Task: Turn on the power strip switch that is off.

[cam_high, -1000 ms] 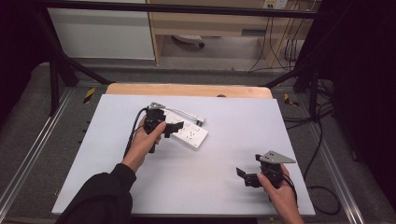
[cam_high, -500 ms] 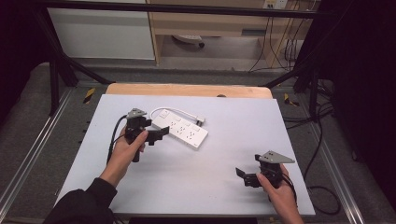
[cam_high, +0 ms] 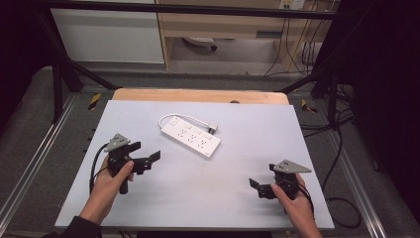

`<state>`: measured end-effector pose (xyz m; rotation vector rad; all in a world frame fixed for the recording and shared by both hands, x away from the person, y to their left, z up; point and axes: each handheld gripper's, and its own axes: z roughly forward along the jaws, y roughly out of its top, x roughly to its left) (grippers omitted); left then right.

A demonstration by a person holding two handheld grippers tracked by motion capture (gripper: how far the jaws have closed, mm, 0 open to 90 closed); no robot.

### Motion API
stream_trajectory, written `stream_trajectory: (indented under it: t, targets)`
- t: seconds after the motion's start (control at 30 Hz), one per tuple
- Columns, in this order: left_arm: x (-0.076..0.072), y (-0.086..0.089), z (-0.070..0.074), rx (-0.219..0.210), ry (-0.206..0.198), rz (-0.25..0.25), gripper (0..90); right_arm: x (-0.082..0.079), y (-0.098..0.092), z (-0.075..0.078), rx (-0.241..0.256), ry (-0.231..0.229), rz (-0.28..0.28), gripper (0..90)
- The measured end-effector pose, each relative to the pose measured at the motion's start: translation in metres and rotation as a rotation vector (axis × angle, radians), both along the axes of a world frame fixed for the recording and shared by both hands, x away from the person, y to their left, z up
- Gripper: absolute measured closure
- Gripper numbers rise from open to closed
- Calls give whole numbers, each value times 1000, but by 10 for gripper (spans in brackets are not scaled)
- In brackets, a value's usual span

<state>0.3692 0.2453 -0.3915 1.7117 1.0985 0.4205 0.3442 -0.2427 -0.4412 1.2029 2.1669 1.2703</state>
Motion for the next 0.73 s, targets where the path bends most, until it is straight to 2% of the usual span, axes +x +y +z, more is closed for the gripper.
stream_trajectory:
  t: [0.17, 0.3, 0.37, 0.43, 0.47, 0.5, 0.6, 0.7, 0.73]
  targets:
    - [-24, 18, -11, -7, -7, 31, 99, 0, 0, 0, -5, 2, -4, 25]
    - [-44, 30, -25, -12, -5, 54, 112, 1, -1, -1, -8, 1, -11, 25]
    - [-55, 33, -33, 15, -7, 51, 117, 2, -1, -1, -10, 1, -20, 25]
    - [-63, 35, -41, 10, 3, 51, 119, 3, -2, -2, -15, 2, -29, 25]
    - [-66, 35, -44, 22, 12, 48, 122, 3, -3, -2, -21, 0, -35, 25]
    - [-68, 34, -46, 42, 17, 41, 122, 4, -3, -2, -26, -2, -39, 25]
    - [-68, 33, -45, 90, -18, 55, 121, 8, -4, -7, -67, 11, -72, 25]
    - [-61, 32, -44, 88, -23, 75, 121, 19, -4, -15, -131, 46, -134, 27]
    - [-61, 32, -44, 88, -23, 75, 121, 19, -4, -15, -131, 46, -134, 27]
